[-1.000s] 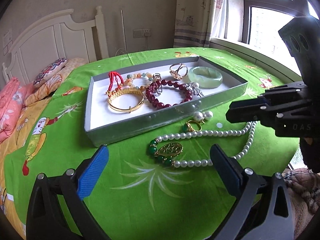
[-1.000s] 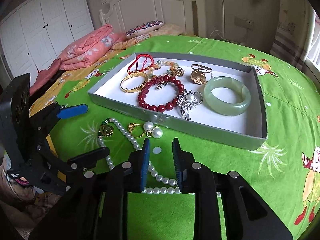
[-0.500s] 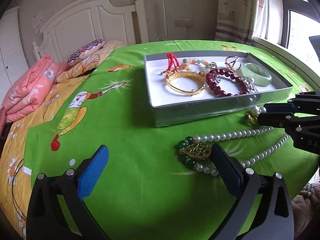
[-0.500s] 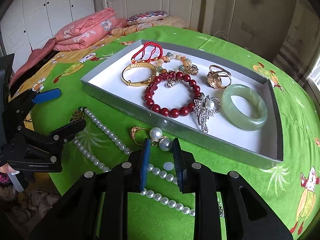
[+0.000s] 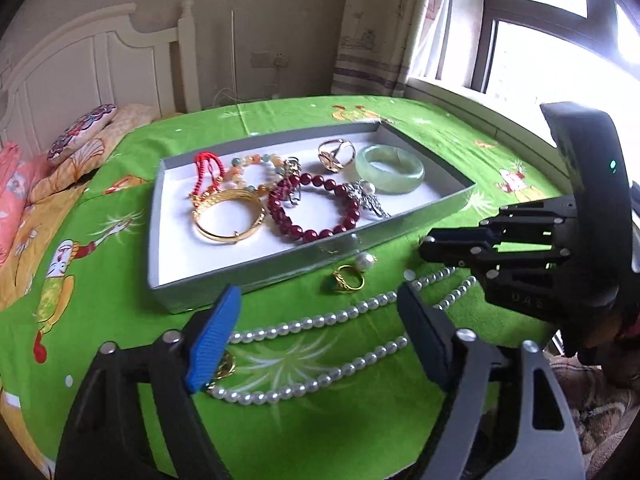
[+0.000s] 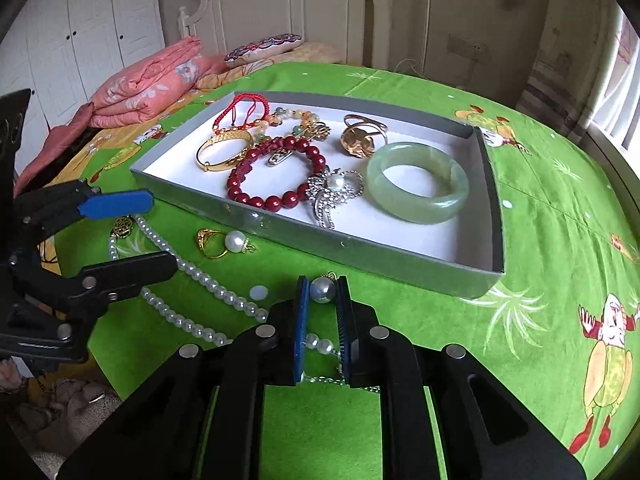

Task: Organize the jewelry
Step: 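Grasp the pearl earring with the right tool while the left tool grasps the gold ring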

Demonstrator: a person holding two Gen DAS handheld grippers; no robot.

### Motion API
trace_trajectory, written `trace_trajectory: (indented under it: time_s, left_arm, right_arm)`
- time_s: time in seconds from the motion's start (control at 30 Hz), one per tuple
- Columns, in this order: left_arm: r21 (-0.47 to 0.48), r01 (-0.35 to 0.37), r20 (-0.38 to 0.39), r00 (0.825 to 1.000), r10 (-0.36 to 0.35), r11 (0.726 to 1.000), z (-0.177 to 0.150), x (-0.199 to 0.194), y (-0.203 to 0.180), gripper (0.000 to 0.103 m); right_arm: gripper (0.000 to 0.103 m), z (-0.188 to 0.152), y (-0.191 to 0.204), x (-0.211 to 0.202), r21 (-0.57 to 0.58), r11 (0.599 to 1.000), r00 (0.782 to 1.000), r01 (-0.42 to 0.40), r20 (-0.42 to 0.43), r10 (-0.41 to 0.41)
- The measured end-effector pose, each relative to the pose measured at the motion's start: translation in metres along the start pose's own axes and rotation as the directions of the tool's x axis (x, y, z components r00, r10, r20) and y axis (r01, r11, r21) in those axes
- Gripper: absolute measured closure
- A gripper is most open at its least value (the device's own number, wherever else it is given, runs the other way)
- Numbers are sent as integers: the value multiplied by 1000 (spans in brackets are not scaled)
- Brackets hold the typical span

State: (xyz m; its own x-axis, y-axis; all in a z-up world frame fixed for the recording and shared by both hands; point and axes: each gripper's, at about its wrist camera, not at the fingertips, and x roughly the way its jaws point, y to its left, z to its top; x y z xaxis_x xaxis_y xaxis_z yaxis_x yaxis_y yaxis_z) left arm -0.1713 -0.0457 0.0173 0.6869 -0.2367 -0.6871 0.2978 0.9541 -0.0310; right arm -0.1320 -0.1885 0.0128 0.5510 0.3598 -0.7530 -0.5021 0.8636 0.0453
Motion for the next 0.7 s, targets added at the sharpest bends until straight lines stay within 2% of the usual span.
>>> trace_trajectory:
  time_s: [0.07, 0.1, 0.27, 0.3, 0.63, 0.67, 0.7]
  left_arm:
    - [9, 5, -32, 999, -5, 1000, 2, 16, -6, 54]
    - [4, 3, -44, 999, -3, 1000, 3, 21, -7, 57]
    - [43, -43, -63, 997, 46, 998, 7, 34, -13, 59]
    - [62, -47, -72, 996, 52, 997, 6, 36, -15, 63]
    - [137, -33, -128, 990, 51, 990, 16, 42, -23, 69]
    - [144, -28, -130, 990, 47, 989, 17, 42, -24, 71]
    - [141, -9, -136, 990, 28, 990, 17, 42, -24, 80]
  right_arm:
    - [90, -1, -6, -3, 12, 1000, 1000, 0, 10, 0]
    - [90, -2, -7, -4, 16, 1000, 1000, -3, 12, 3]
    - [90, -4, -9, -5, 21, 999, 999, -36, 17, 35]
    - [90, -4, -8, -5, 21, 999, 999, -41, 17, 40]
    - [90, -7, -11, -7, 37, 997, 997, -69, 24, 68]
    - [90, -7, -11, -7, 37, 997, 997, -69, 24, 68]
    - [90, -8, -11, -7, 36, 997, 997, -68, 24, 67]
